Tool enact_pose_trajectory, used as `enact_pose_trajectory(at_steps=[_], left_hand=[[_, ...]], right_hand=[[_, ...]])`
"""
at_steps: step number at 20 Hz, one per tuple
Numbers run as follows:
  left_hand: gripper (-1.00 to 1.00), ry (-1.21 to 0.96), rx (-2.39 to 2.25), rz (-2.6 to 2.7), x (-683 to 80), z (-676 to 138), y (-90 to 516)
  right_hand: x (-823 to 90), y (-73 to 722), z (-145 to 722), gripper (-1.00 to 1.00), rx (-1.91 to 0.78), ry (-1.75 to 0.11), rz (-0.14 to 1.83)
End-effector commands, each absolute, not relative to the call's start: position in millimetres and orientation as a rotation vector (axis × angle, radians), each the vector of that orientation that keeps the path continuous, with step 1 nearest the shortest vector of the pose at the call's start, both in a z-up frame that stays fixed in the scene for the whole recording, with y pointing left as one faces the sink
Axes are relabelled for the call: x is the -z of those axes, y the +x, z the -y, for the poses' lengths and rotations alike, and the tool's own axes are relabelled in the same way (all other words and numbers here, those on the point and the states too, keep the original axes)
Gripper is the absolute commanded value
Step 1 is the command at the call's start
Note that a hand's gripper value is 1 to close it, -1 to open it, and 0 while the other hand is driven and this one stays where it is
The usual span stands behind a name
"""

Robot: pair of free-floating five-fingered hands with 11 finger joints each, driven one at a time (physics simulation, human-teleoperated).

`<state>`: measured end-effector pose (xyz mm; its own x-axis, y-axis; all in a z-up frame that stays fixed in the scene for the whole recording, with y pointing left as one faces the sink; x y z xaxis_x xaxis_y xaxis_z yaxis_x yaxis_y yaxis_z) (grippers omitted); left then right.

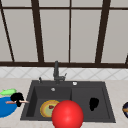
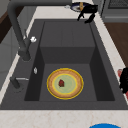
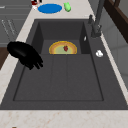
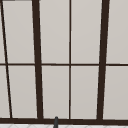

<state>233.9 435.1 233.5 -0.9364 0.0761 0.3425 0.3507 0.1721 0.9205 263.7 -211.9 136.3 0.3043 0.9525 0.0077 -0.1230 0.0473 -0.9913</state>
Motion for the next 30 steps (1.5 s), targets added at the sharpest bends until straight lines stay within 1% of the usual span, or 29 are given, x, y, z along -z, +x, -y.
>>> enact_pose_trajectory(at_steps=[1, 19, 22, 30], left_hand=[[1.0, -0.425, 1.854, 2.195, -236.2, -411.6, 242.4], [1.0, -0.401, 1.838, 2.194, -222.5, -297.0, 275.3], [1.0, -0.391, 1.82, 2.193, -209.0, -281.4, 280.6], [1.0, -0.381, 1.823, 2.196, -142.3, -235.1, 306.2]], right_hand=[[-136.3, 263.7, 211.9, 0.0, -1.02, -1.225, 0.903], [-136.3, 263.7, 211.9, 0.0, -1.02, -1.225, 0.903], [-136.3, 263.7, 211.9, 0.0, -1.02, -1.225, 0.903], [-136.3, 263.7, 211.9, 0.0, -1.02, -1.225, 0.903]])
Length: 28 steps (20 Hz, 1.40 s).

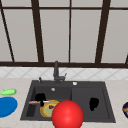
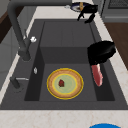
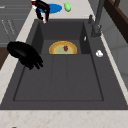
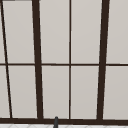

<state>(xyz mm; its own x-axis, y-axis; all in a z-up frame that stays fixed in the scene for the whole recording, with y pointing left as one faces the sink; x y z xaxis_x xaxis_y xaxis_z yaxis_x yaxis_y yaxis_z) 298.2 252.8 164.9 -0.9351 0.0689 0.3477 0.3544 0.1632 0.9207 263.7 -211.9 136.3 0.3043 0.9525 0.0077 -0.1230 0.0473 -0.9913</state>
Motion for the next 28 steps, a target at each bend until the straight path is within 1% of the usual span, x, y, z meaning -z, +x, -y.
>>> enact_pose_trajectory(at_steps=[1, 10, 16, 24, 28], left_hand=[[1.0, -0.375, 1.828, 2.199, -134.0, -228.8, 307.9], [1.0, -0.355, 1.822, 2.208, -58.9, -180.1, 334.2], [1.0, -0.338, 1.814, 2.24, -9.2, -162.4, 359.9], [1.0, -0.402, 1.787, 2.271, 56.6, -164.5, 384.1], [1.0, -0.425, 1.783, 2.254, 76.8, -165.2, 402.9]], right_hand=[[-136.3, 263.7, 211.9, 0.0, -1.02, -1.225, 0.903], [-136.3, 263.7, 211.9, 0.0, -1.02, -1.225, 0.903], [-136.3, 263.7, 211.9, 0.0, -1.02, -1.225, 0.903], [-136.3, 263.7, 211.9, 0.0, -1.02, -1.225, 0.903], [-136.3, 263.7, 211.9, 0.0, -1.02, -1.225, 0.903]])
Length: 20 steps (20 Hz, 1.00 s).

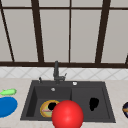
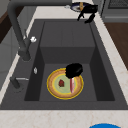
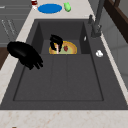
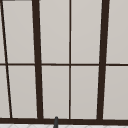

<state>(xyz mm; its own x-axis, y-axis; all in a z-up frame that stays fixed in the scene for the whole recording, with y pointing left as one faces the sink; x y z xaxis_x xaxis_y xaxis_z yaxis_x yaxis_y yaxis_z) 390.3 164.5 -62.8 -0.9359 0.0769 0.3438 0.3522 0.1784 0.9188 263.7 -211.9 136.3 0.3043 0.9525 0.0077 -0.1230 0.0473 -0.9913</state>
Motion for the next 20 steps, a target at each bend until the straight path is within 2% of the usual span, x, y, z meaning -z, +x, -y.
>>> enact_pose_trajectory(at_steps=[1, 6, 14, 15, 17, 20], left_hand=[[1.0, -0.42, 1.792, 2.251, 81.9, -164.7, 408.9], [1.0, -0.404, 1.797, 2.255, 107.6, -166.4, 434.4], [1.0, -0.448, 1.779, 2.214, 106.5, -165.0, 421.5], [-1.0, -0.443, 1.782, 2.216, 103.7, -165.0, 418.7], [-1.0, -0.362, 1.841, 2.303, 70.0, -157.9, 407.7], [-1.0, -0.321, 1.901, 2.338, 63.2, -152.7, 400.6]], right_hand=[[-136.3, 263.7, 211.9, 0.0, -1.02, -1.225, 0.903], [-136.3, 263.7, 211.9, 0.0, -1.02, -1.225, 0.903], [-136.3, 263.7, 211.9, 0.0, -1.02, -1.225, 0.903], [-136.3, 263.7, 211.9, 0.0, -1.02, -1.225, 0.903], [-136.3, 263.7, 211.9, 0.0, -1.02, -1.225, 0.903], [-136.3, 263.7, 211.9, 0.0, -1.02, -1.225, 0.903]])
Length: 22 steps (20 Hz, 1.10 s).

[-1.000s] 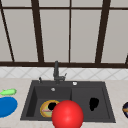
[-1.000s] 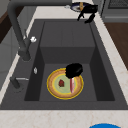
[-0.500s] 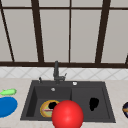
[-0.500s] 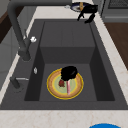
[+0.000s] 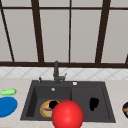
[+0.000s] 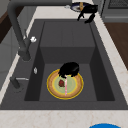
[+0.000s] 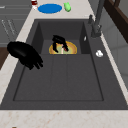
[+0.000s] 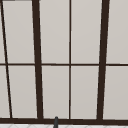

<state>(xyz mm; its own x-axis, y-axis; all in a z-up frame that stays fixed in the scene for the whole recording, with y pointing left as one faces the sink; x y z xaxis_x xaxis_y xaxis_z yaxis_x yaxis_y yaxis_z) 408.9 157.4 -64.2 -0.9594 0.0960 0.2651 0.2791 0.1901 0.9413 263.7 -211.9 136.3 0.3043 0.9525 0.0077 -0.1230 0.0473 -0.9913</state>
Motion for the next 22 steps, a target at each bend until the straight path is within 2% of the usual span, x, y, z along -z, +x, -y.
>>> enact_pose_trajectory(at_steps=[1, 8, 22], left_hand=[[-1.0, -0.319, 1.909, 2.341, 62.6, -152.7, 397.6], [-1.0, -0.323, 1.932, 2.34, 59.9, -149.4, 355.1], [-1.0, -0.331, 1.911, 2.345, 22.0, -149.2, 362.7]], right_hand=[[-136.3, 263.7, 211.9, 0.0, -1.02, -1.225, 0.903], [-136.3, 263.7, 211.9, 0.0, -1.02, -1.225, 0.903], [-136.3, 263.7, 211.9, 0.0, -1.02, -1.225, 0.903]])
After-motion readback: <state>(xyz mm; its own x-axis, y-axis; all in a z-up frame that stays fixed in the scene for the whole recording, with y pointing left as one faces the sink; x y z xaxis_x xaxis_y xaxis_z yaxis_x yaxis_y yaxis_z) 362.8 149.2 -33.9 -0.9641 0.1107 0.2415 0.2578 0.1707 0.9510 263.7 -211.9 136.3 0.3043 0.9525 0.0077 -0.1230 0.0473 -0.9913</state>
